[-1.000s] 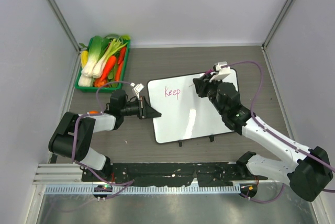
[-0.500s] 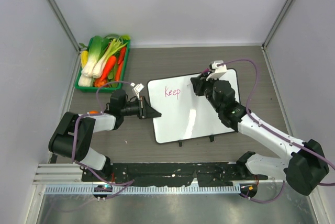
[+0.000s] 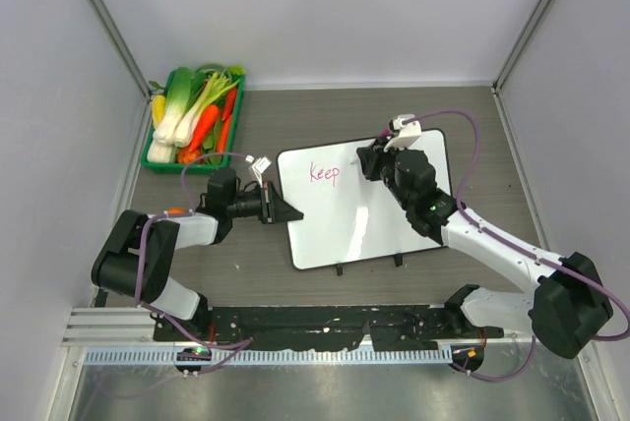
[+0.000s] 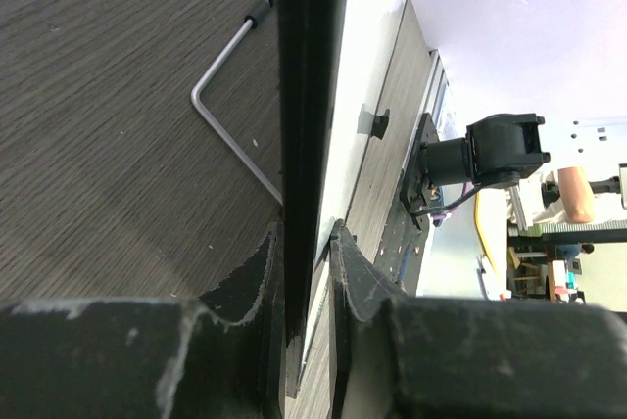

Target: Write a sentence on the whiteboard

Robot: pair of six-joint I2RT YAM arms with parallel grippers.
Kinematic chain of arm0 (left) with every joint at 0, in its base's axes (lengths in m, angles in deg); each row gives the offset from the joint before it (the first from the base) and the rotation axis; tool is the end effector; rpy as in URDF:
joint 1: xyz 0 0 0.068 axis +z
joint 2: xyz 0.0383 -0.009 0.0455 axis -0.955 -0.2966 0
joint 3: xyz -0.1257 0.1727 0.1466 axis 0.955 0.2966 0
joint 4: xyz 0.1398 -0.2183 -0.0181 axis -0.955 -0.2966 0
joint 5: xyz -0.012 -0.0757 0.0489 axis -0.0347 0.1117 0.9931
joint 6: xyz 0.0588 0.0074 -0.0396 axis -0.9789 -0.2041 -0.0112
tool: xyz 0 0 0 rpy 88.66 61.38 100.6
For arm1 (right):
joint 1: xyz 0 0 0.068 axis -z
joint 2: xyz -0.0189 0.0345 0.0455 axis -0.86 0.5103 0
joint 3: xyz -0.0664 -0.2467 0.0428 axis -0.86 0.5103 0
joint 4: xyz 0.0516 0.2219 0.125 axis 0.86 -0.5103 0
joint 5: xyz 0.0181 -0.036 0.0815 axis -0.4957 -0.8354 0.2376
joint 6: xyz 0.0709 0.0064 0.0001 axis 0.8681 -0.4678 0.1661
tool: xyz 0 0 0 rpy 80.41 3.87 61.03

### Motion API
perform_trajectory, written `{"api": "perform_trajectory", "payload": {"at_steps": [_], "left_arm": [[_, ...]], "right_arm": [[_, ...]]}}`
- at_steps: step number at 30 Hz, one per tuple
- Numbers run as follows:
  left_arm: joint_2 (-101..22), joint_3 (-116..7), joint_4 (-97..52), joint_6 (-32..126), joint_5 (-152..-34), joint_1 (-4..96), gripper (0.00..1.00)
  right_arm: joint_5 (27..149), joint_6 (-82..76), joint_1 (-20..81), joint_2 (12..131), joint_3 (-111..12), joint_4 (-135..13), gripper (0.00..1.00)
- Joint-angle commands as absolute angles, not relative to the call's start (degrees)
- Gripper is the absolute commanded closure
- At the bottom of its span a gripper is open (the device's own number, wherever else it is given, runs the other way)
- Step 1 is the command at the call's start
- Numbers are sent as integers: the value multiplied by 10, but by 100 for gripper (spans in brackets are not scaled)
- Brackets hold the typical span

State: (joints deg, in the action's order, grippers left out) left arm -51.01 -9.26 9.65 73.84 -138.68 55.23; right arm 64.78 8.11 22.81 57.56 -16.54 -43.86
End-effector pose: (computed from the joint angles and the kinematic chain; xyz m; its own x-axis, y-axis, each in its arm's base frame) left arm 0.2516 -0.1294 0.1366 -0.8648 -0.1093 -0.4901 0.4296 0.3443 -0.8348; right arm 0.2496 0.1654 0.2763 -0.2276 0.2049 -0.9520 -0.3075 0.9125 0.2699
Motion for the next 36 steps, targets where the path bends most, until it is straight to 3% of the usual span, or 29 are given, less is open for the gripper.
{"api": "perform_trajectory", "payload": {"at_steps": [1, 36], "left_arm": [[-532, -86, 21, 683, -1291, 541, 100], [-532, -86, 18, 682, -1287, 539, 100]], "right_arm": [[636, 78, 233, 578, -161, -407, 100], [687, 119, 233, 512, -102, -477, 99]]}}
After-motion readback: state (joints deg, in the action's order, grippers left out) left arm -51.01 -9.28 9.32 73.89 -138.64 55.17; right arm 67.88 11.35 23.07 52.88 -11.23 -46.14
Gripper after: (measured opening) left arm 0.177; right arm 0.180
